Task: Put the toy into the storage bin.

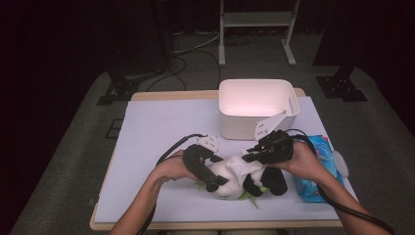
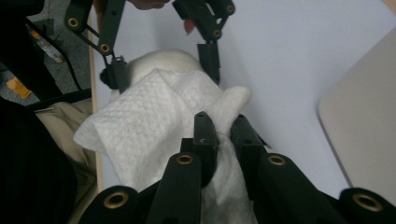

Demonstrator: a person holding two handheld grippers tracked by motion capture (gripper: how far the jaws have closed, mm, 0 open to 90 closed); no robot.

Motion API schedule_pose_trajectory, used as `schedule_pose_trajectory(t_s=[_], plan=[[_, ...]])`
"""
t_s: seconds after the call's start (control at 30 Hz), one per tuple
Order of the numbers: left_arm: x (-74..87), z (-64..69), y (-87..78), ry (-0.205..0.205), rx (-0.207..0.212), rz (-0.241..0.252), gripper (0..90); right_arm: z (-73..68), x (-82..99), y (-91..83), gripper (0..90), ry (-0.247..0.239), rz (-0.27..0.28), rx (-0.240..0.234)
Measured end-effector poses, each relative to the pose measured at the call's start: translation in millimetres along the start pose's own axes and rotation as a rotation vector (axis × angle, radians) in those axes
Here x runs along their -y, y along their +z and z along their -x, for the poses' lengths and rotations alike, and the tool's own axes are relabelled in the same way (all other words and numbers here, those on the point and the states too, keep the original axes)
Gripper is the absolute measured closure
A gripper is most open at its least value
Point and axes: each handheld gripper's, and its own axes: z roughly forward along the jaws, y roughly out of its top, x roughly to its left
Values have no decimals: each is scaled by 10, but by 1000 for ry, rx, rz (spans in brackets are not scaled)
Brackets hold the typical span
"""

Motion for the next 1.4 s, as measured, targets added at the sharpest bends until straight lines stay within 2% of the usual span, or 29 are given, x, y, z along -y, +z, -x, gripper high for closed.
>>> schedule_pose_trajectory(t_s=[0.17, 0.4, 0.5, 0.57, 0.73, 0.93, 1.03, 1.2, 1.4], plan=[[-29, -13, -74, 31, -26, 5, 327, 120, 52, -57, 826, 33, 5, 16], [-24, -11, -131, 34, -34, 5, 331, 153, 139, -155, 826, 57, 21, 22], [4, -17, -130, 30, -24, 2, 326, 169, 190, -195, 826, 70, 33, 24], [21, -16, -90, 17, -11, -6, 300, 162, 229, -174, 826, 81, 31, 15], [45, -18, -54, -29, 12, 6, 160, 117, 271, -107, 827, 85, 30, 7], [42, -31, -52, -66, 9, 7, 45, 64, 283, -83, 827, 80, 23, -5], [40, -39, -27, -81, 23, 12, 25, 28, 280, -69, 828, 71, 11, -15], [32, -45, 85, -97, 45, -14, 7, -7, 289, -45, 828, 69, -1, -34], [-19, -46, 226, -79, 72, -55, 0, -37, 334, 13, 829, 71, -5, -53]])
